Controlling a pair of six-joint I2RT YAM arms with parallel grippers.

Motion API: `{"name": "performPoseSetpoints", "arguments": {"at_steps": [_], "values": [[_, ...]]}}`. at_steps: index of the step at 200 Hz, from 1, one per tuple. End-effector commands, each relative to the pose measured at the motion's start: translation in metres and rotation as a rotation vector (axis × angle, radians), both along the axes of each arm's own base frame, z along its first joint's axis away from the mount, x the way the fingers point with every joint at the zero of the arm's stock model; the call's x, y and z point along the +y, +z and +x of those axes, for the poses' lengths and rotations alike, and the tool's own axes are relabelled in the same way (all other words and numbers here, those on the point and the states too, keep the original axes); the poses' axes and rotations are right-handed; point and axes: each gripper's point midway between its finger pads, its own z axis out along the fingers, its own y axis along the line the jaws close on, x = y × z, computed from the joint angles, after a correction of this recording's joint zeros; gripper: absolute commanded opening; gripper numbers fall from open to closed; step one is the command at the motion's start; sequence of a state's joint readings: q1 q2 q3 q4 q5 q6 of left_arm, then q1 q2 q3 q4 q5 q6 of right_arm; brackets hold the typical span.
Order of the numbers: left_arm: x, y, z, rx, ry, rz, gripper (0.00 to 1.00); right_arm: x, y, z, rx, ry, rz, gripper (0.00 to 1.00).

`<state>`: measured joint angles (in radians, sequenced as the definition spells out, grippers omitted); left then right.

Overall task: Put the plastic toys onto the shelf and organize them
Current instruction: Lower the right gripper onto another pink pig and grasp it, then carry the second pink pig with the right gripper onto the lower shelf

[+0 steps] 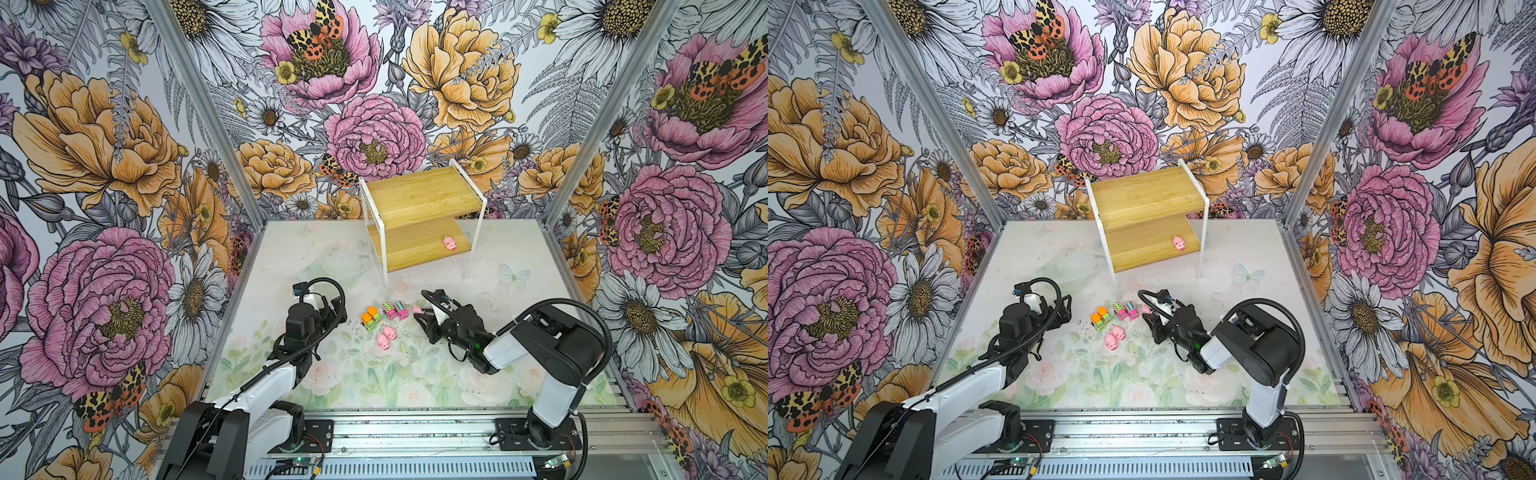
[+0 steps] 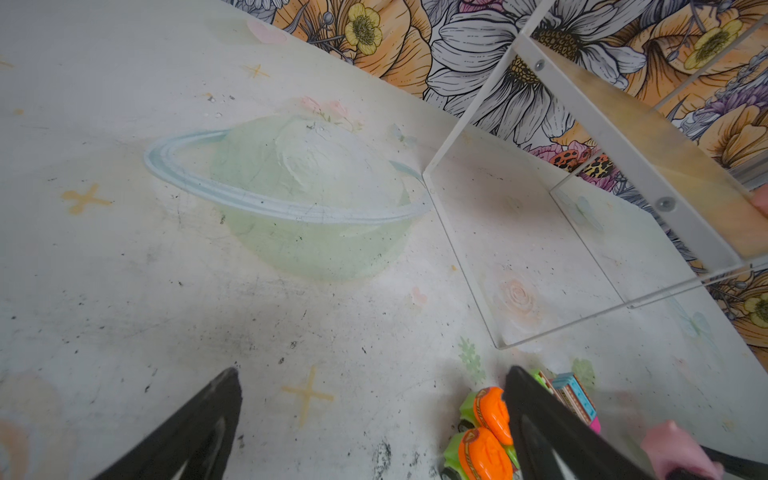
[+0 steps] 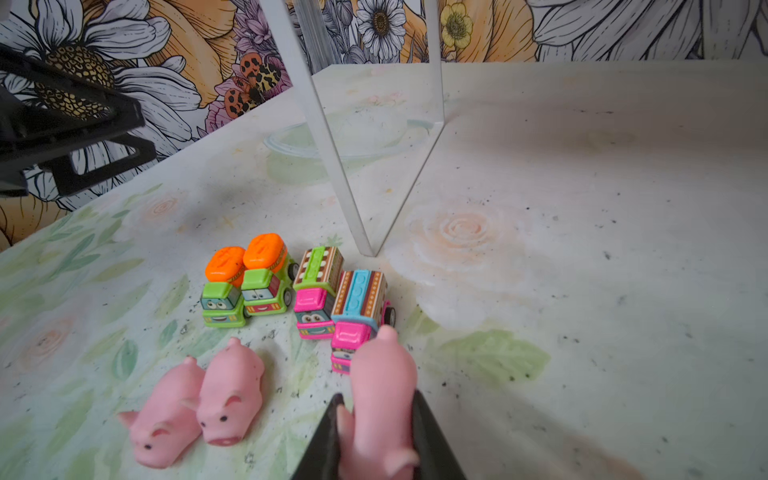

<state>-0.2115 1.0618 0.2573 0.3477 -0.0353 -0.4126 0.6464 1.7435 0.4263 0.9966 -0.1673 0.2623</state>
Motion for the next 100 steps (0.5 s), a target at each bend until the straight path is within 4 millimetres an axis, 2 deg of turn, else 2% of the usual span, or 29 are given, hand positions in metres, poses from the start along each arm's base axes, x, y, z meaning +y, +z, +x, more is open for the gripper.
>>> {"name": "performPoseSetpoints", "arguments": {"at_steps": [1, 34, 65, 100], "values": [[0.001, 0.005, 0.000, -0.026, -0.006, -0.006, 0.99, -0.007, 0.036, 0.010, -0.078, -0.016, 0.009, 0.26], [0.001, 0.004, 0.001, -0.023, -0.007, -0.006, 0.99, -0.024, 0.085, 0.039, -0.161, -0.055, -0.039, 0.28], [0.000, 0.003, 0.002, -0.019, -0.011, -0.010, 0.99, -0.042, 0.121, 0.070, -0.209, -0.104, -0.036, 0.28], [0.001, 0.004, 0.001, -0.023, -0.007, -0.008, 0.99, -0.052, 0.145, 0.094, -0.228, -0.124, -0.022, 0.28]]}}
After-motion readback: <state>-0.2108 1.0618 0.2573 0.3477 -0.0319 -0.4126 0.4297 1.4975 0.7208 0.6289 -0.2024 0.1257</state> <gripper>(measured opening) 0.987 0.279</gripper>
